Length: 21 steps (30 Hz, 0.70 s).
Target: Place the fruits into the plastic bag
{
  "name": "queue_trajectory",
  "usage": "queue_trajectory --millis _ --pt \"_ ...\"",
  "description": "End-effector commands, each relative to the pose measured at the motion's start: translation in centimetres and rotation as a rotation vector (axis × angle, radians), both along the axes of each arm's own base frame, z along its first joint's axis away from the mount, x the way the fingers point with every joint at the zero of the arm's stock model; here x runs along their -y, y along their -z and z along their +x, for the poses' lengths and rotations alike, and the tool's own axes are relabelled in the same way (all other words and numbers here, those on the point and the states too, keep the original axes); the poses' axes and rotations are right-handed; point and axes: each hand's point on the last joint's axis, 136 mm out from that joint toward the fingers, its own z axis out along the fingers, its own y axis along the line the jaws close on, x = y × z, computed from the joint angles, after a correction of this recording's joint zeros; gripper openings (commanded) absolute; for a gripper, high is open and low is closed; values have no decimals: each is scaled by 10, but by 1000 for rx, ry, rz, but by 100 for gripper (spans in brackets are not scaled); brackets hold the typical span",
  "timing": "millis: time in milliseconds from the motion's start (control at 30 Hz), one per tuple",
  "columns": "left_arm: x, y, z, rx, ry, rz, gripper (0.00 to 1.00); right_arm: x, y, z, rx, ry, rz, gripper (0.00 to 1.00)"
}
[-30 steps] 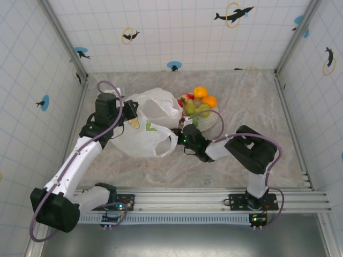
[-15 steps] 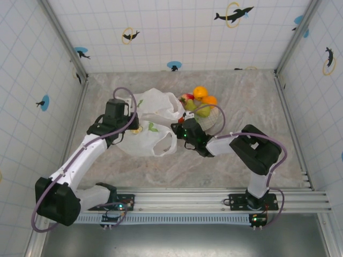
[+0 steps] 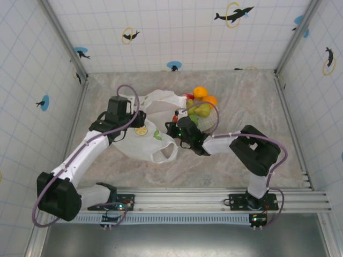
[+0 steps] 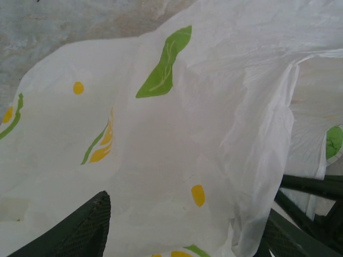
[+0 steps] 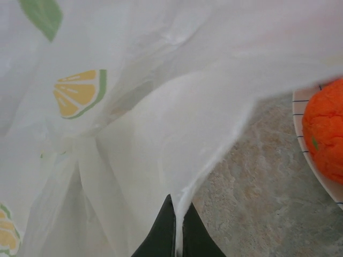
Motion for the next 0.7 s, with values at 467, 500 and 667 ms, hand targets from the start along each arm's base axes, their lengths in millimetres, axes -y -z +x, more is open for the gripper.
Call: queue_trajectory --millis 467,500,667 --pt "20 25 30 -30 -28 240 69 -10 -42 3 101 -5 27 0" --pt "19 31 31 -44 -29 259 62 -9 -42 3 101 -2 28 0" --pt "22 14 31 -25 -11 242 19 9 -18 5 60 50 -37 0"
